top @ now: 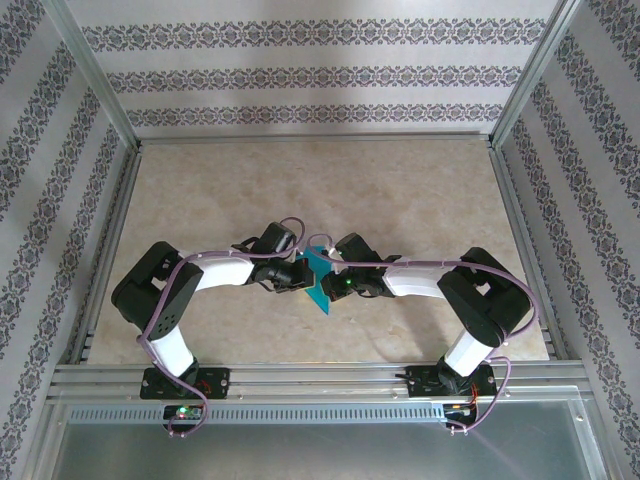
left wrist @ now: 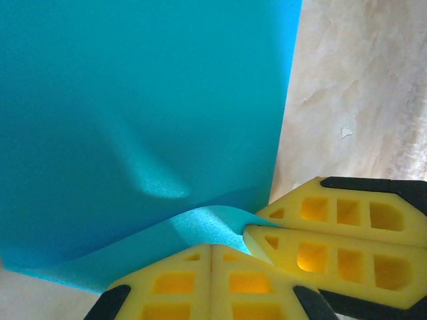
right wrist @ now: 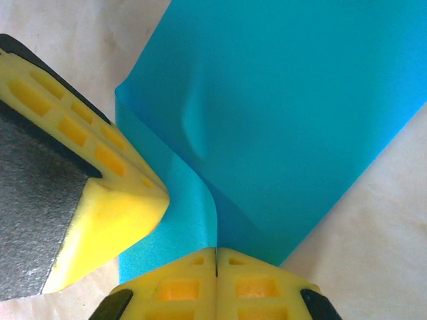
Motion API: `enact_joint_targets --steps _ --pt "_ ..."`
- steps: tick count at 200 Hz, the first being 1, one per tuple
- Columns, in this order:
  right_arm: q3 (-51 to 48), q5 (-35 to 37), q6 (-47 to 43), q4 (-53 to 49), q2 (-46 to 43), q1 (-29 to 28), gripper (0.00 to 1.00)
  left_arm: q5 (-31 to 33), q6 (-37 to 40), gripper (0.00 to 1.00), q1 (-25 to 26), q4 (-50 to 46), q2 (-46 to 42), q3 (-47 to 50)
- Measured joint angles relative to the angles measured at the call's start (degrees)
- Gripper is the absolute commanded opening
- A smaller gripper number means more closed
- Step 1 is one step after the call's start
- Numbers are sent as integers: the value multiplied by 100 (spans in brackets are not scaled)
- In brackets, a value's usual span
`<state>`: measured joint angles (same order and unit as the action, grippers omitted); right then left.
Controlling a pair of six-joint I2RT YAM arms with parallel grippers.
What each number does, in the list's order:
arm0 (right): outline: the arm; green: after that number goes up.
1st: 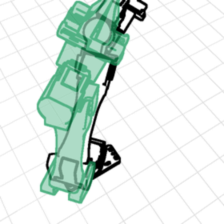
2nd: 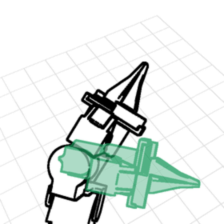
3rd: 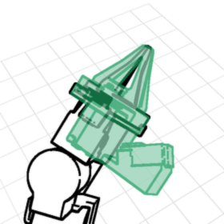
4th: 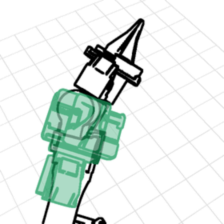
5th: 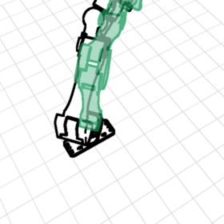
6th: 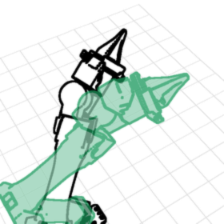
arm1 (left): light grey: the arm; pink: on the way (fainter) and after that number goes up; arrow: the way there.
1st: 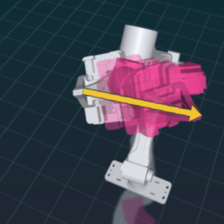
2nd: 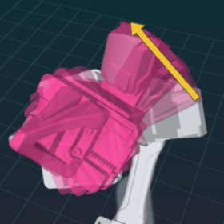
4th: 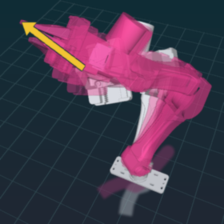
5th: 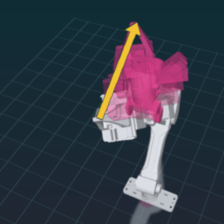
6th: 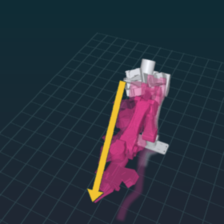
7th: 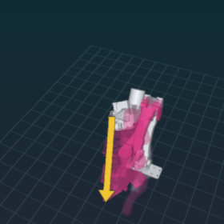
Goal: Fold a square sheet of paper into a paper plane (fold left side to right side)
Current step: Third fold the triangle at the center of the table.
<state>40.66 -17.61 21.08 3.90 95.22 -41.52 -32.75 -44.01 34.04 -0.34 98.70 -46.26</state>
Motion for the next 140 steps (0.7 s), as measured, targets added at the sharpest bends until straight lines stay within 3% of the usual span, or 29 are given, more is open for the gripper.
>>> enact_joint_targets --steps 140 --pt "9 4 0 0 11 0 0 129 0 1 2 76 48 103"
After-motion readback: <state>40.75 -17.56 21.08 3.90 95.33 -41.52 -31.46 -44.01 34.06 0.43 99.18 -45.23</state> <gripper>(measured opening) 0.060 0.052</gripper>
